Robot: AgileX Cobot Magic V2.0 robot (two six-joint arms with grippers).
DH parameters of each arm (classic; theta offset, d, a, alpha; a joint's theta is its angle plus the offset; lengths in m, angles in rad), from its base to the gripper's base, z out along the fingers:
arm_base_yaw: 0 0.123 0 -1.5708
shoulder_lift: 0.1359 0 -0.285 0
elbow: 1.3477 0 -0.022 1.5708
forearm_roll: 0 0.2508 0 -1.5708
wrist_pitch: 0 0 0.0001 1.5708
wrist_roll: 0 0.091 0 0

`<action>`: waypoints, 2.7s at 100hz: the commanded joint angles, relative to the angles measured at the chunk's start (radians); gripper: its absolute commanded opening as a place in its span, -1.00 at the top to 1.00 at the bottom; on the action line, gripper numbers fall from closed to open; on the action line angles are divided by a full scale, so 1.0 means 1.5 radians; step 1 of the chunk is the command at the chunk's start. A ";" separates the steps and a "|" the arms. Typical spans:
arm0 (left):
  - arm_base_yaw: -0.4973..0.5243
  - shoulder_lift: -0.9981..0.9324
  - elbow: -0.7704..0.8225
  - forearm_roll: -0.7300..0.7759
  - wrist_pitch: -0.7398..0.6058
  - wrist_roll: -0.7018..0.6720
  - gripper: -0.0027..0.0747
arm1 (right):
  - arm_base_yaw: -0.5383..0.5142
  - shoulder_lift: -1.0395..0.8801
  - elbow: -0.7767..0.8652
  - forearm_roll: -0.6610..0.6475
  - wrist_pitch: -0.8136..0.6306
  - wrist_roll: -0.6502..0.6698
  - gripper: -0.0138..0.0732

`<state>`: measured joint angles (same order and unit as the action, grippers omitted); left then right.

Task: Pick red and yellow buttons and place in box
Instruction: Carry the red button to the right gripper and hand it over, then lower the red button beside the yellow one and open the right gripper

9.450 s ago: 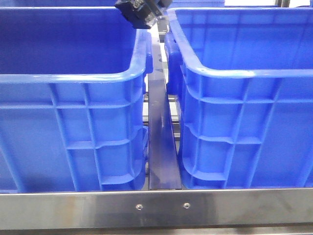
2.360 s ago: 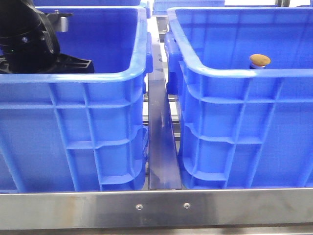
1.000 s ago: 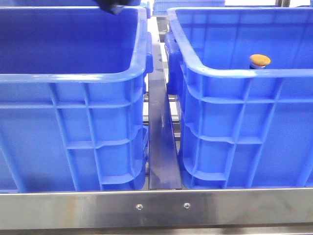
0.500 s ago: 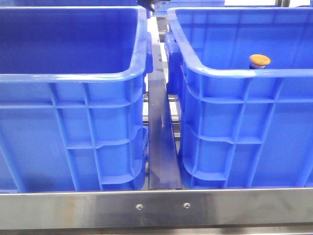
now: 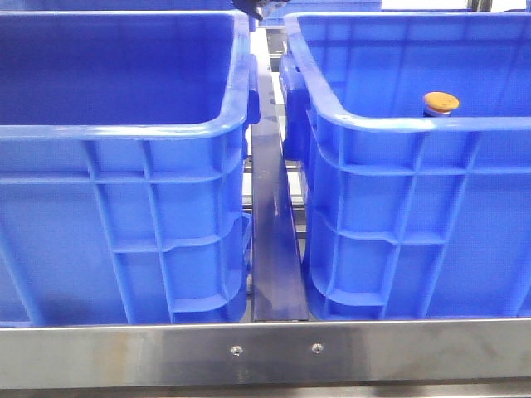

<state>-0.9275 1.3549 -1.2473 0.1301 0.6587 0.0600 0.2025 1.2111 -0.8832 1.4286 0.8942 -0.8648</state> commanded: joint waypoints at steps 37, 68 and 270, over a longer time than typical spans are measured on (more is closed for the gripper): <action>-0.006 -0.023 -0.019 0.000 -0.043 0.001 0.90 | 0.000 -0.009 -0.024 0.048 0.017 -0.003 0.14; -0.006 -0.023 -0.019 0.008 -0.010 0.005 -0.10 | 0.000 -0.009 -0.024 0.048 0.017 -0.003 0.14; -0.006 -0.072 -0.019 0.026 -0.008 0.005 -0.81 | -0.219 0.341 -0.201 -0.365 -0.530 -0.023 0.14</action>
<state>-0.9291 1.2757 -1.2473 0.1623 0.7080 0.0666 -0.1199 1.7548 -1.1508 0.8712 0.1361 -0.8881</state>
